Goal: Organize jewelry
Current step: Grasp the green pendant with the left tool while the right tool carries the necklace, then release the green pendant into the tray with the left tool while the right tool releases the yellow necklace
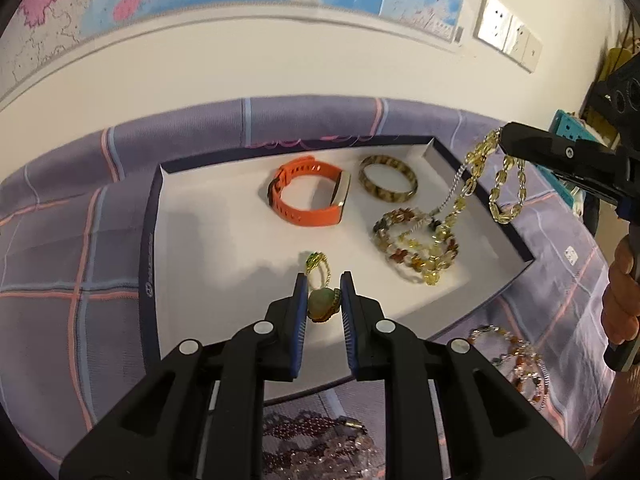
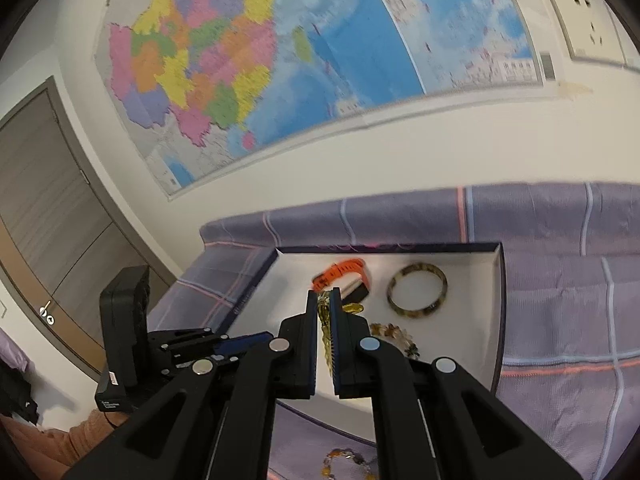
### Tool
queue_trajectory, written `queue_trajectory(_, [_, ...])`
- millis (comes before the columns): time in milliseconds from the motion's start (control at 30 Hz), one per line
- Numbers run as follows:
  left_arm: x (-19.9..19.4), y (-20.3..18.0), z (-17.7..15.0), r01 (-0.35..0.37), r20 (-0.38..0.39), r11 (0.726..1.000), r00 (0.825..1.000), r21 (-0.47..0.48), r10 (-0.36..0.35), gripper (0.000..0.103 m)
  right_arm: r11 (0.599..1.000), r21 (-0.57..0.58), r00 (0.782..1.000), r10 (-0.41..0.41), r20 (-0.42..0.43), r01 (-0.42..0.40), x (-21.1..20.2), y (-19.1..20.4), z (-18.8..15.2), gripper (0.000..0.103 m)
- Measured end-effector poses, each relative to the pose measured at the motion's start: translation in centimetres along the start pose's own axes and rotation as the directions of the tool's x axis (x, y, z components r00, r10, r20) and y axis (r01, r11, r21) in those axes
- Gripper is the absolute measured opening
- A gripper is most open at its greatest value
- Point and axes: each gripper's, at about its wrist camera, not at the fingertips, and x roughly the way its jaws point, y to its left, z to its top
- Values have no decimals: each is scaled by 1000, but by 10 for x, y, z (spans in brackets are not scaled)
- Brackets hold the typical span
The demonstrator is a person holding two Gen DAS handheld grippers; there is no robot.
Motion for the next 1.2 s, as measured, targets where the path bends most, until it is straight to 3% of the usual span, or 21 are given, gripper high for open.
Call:
queue_trajectory(367, [21,2,-3,-10,-61,1000,998,-3,10,17,997,36,995,-59,-83,62,31,-23,-16,4])
queue_trajectory(700, [29,-5,0,-18,-49,1000,999,12,18,18,995,31,987,-94,-132,99,44,-26,-27,8])
queue_trajectory(767, [27,-7,-2,-10,-41,1000,999,13,11,26,993,27,985,-108,-136,112,44,-26,-29,16])
queue_trajectory(833, [23,-7,-3,-16,-25,1000,1000,10,16,39,992,34,984,-118,-133,124,42,-27,-32,31])
queue_trajectory(1200, [-53,10,-17,-25,144,1000,989,-8,26,56,991,-33,987,-129,-92,126,1,-3,-46,46])
